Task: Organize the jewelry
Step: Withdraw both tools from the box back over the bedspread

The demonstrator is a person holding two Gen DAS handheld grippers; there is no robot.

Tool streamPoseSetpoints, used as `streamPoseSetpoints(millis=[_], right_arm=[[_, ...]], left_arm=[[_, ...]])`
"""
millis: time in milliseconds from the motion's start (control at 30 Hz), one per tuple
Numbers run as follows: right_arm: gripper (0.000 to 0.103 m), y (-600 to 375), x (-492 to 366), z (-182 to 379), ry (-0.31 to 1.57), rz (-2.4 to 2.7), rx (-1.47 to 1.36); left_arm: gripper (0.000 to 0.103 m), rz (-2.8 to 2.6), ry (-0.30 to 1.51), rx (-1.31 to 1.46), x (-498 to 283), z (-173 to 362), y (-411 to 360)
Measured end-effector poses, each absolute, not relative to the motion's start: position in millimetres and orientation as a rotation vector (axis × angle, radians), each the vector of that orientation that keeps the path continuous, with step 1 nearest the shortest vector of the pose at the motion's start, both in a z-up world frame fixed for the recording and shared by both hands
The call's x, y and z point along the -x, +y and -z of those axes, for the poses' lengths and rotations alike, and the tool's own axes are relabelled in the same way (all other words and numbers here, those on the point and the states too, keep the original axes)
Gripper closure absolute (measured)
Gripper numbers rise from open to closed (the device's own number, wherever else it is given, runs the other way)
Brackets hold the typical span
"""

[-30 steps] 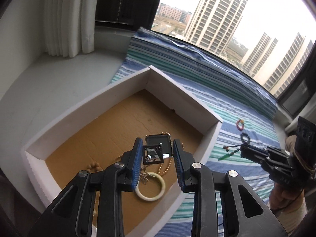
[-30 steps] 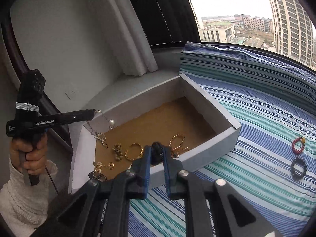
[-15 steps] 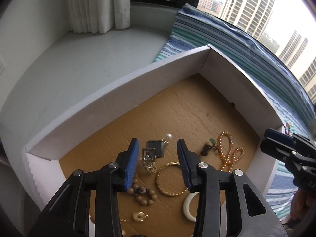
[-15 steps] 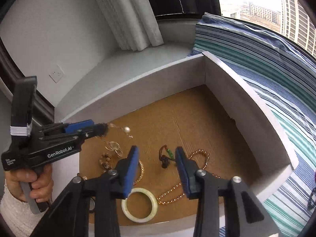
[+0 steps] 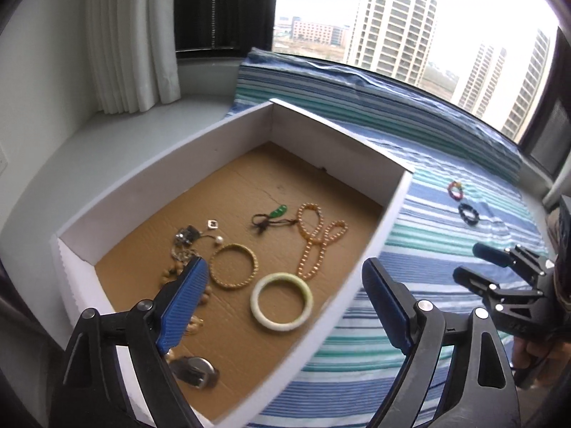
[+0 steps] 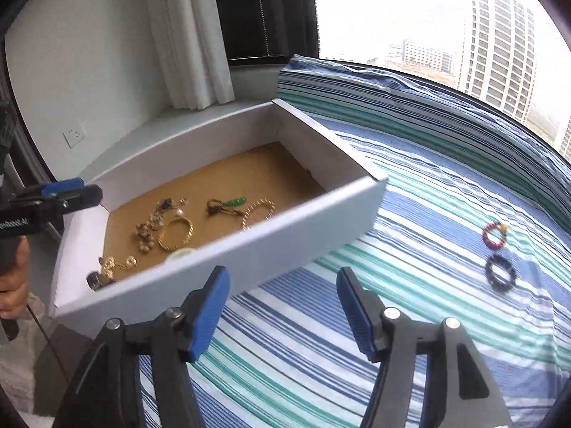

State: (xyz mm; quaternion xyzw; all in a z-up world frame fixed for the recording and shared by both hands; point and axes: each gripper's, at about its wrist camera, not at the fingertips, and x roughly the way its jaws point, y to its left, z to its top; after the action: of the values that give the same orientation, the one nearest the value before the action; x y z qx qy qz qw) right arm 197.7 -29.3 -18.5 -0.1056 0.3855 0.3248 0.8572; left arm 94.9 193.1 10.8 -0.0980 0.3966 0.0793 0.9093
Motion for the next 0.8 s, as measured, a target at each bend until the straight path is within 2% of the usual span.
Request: streamPoseSetpoints(millis=[200, 400, 800], right_arm=[[0.039, -119.7, -154.0, 61.3, 0.859, -0.511, 0.203], [0.039, -192.5, -119.6, 85.2, 0.894, -0.36, 0.129], [0.039, -241.0, -97.1, 101.1, 0.909, -0.267, 0.027]], left_arm=[[0.012, 0.009, 0.848, 0.203, -83.3, 23.5, 104.2], [0.012, 0.122, 0.965, 0.175, -84.6, 64.2, 41.8], [0.012, 0.133, 1.002, 0.134, -76.6, 75.9, 10.4]])
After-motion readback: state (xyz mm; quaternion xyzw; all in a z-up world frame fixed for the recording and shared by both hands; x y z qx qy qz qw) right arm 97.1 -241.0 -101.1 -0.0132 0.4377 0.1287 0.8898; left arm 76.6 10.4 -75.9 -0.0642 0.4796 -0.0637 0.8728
